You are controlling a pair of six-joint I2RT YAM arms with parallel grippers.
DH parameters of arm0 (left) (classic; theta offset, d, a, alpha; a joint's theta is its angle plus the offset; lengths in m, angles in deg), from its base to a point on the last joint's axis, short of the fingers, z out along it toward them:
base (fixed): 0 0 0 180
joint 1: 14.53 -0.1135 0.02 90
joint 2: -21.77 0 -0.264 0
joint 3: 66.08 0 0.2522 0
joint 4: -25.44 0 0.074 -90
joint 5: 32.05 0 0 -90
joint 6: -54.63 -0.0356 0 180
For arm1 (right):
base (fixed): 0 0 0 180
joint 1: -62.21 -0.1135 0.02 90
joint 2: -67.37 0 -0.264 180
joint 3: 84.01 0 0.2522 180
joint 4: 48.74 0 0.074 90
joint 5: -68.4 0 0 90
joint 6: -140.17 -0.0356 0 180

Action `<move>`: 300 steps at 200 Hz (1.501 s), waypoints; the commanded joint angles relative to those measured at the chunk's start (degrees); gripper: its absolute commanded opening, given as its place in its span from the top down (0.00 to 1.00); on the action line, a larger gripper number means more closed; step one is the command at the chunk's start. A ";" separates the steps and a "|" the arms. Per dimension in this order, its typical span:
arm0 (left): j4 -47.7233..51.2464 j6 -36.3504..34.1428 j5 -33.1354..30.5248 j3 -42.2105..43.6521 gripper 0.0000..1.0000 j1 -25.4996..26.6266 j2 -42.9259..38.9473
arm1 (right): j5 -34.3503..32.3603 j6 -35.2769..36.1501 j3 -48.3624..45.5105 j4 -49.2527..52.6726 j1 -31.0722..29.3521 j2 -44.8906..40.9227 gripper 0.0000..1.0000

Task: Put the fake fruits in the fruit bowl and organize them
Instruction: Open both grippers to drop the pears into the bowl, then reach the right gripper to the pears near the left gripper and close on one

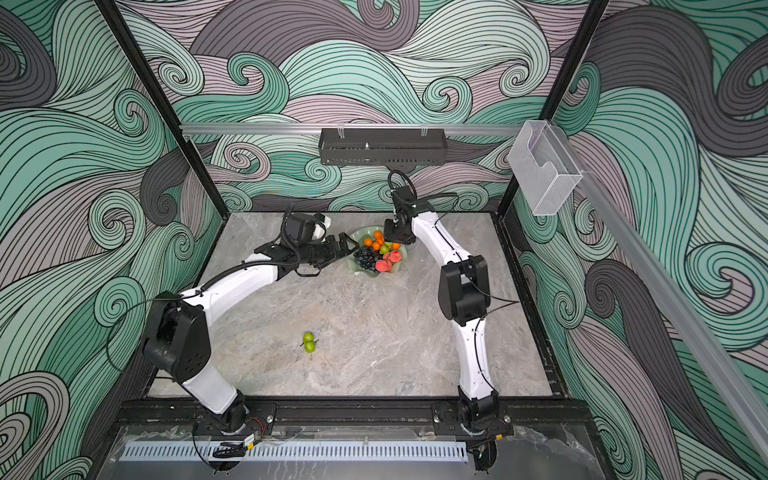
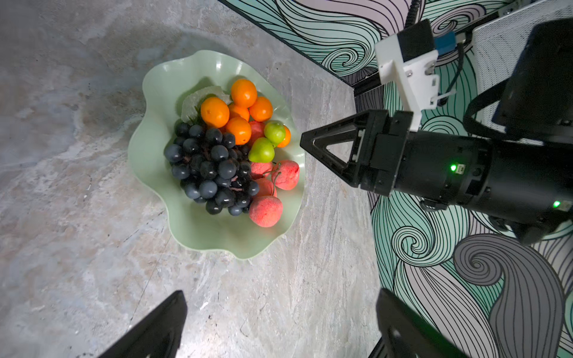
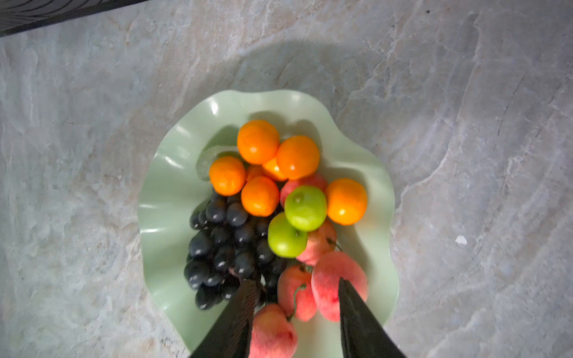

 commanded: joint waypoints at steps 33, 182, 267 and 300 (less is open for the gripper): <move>3.90 -0.41 -2.41 10.92 0.02 0.83 -12.56 | -2.92 -3.21 -15.79 -5.27 -6.40 -12.61 0.54; 22.16 1.78 -10.12 31.08 0.01 1.01 -46.92 | -4.81 -17.32 -41.49 -15.11 -30.74 -23.00 0.54; 42.80 5.39 -26.43 28.25 0.01 0.93 -61.14 | -2.27 -21.28 -38.02 -17.63 -39.28 -16.06 0.54; 49.24 4.96 -30.44 25.57 0.01 0.92 -62.69 | -1.50 -22.07 -33.75 -18.02 -40.77 -12.15 0.54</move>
